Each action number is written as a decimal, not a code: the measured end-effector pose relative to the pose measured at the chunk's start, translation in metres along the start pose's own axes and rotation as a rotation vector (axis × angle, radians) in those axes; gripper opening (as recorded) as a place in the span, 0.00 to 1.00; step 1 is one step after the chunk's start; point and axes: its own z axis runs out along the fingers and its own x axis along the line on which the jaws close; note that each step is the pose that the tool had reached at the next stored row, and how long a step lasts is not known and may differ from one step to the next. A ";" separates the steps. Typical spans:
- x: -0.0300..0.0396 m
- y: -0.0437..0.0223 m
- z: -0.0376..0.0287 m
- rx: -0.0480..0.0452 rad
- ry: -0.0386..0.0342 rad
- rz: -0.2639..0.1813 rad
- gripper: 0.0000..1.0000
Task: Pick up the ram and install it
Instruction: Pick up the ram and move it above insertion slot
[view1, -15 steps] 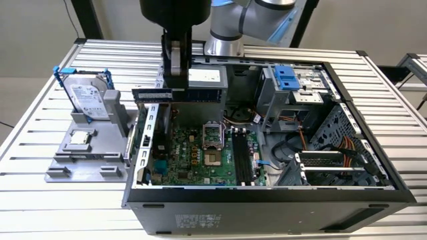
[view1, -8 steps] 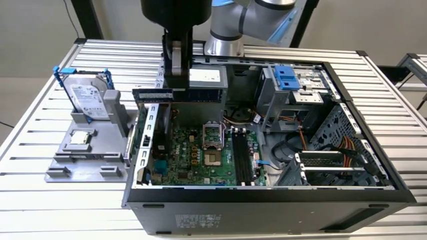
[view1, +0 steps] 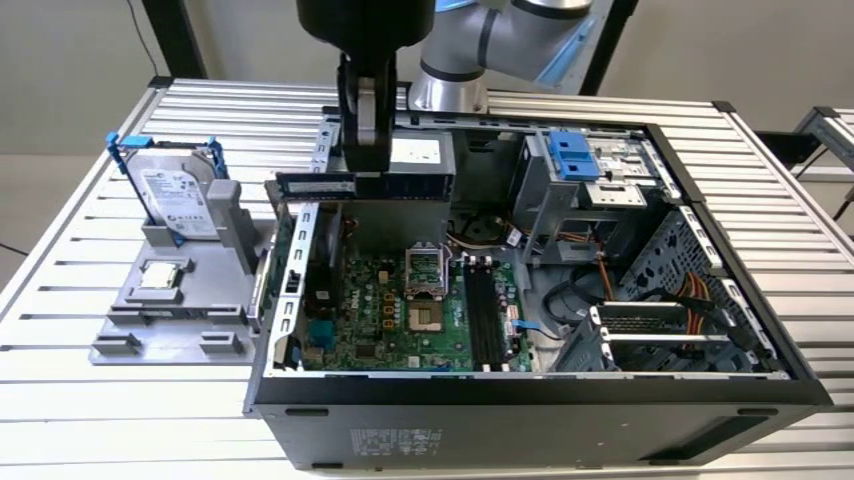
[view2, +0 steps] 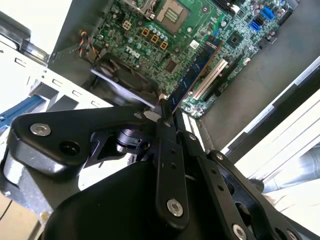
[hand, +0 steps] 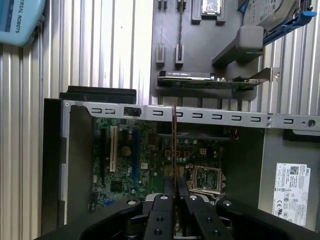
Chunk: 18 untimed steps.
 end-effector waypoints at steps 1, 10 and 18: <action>-0.0005 -0.0014 0.0000 0.0000 0.0000 0.000 0.00; -0.0037 -0.0138 -0.0001 0.0000 0.0000 0.000 0.00; -0.0054 -0.0246 -0.0002 0.0000 0.0000 0.000 0.00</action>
